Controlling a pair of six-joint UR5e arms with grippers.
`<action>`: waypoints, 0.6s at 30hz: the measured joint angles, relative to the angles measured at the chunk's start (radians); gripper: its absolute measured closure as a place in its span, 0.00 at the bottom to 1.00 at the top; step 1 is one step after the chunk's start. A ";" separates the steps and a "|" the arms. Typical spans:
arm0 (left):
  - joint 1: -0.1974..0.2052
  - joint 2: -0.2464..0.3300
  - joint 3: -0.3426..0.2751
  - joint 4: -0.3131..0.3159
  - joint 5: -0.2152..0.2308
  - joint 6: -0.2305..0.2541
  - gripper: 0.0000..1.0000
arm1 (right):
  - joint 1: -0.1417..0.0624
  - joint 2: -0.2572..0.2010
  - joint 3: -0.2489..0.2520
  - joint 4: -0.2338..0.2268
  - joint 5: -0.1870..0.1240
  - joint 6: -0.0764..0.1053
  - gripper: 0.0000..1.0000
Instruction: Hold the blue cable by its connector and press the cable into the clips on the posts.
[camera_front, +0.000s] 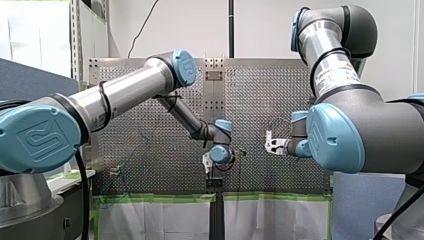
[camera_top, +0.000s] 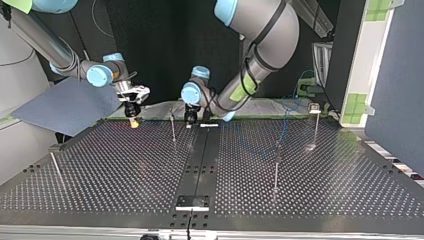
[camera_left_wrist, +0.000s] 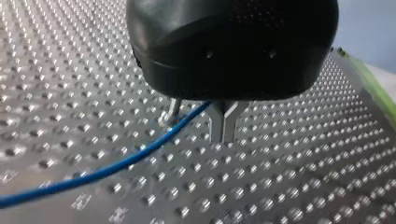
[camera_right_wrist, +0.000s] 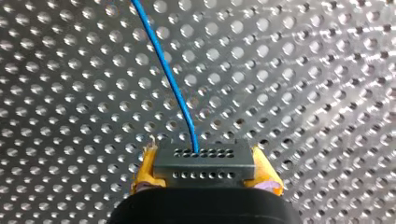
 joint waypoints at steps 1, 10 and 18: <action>0.002 0.000 0.007 -0.007 0.001 0.003 0.98 | -0.001 0.000 0.000 -0.008 0.004 0.007 1.00; 0.015 -0.001 0.076 -0.042 0.010 0.013 0.98 | -0.012 0.004 -0.005 -0.022 0.013 0.027 1.00; 0.013 -0.001 0.081 -0.043 0.008 0.017 0.98 | -0.014 0.049 -0.039 0.023 0.013 0.016 1.00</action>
